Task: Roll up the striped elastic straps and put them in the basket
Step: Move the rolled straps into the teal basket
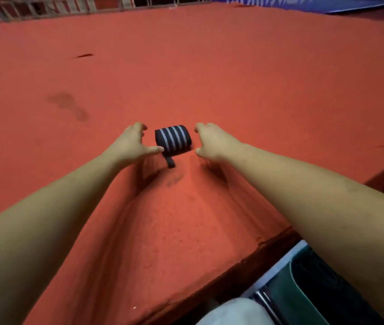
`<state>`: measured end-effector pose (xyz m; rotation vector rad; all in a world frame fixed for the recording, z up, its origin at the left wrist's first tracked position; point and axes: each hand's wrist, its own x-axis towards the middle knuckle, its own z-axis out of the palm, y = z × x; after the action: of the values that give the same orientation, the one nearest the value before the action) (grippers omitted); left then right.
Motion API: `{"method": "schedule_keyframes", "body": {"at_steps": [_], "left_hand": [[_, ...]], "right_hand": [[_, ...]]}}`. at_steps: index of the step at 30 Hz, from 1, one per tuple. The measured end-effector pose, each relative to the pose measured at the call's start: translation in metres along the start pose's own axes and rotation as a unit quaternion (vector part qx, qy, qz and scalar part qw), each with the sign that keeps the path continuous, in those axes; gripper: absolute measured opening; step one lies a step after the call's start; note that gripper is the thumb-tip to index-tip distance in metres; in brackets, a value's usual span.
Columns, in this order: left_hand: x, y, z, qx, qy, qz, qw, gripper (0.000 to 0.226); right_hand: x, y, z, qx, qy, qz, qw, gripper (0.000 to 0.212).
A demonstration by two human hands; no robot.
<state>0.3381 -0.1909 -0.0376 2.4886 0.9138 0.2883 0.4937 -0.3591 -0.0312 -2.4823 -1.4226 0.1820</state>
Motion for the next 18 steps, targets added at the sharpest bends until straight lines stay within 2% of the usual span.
{"method": "schedule_keyframes", "body": {"at_steps": [2,4,6,9,11,15,18], "left_hand": [[0.017,-0.003,0.012,-0.037,-0.026,-0.008,0.999,0.102],[0.033,-0.007,0.024,-0.074,-0.057,-0.011,0.996,0.108],[0.045,-0.014,0.034,-0.090,-0.072,0.001,0.993,0.098],[0.049,-0.024,0.042,-0.071,-0.022,0.037,0.997,0.073],[0.046,-0.027,0.044,-0.092,0.000,0.063,0.994,0.067],[0.025,-0.010,0.036,-0.255,-0.006,0.071,0.964,0.064],[0.003,0.008,0.023,-0.320,-0.029,0.071,0.944,0.062]], "right_hand": [[0.020,-0.005,0.012,0.003,-0.008,-0.003,1.000,0.057],[0.036,-0.008,0.026,0.021,-0.014,-0.013,1.000,0.061],[0.046,-0.009,0.040,0.043,-0.013,-0.021,0.999,0.065],[0.051,-0.008,0.051,0.079,0.016,-0.022,0.996,0.062],[0.049,-0.005,0.050,0.106,0.038,-0.022,0.993,0.059],[0.029,0.000,0.032,0.193,0.073,-0.032,0.978,0.056],[0.003,0.001,0.012,0.268,0.089,-0.022,0.959,0.043]]}}
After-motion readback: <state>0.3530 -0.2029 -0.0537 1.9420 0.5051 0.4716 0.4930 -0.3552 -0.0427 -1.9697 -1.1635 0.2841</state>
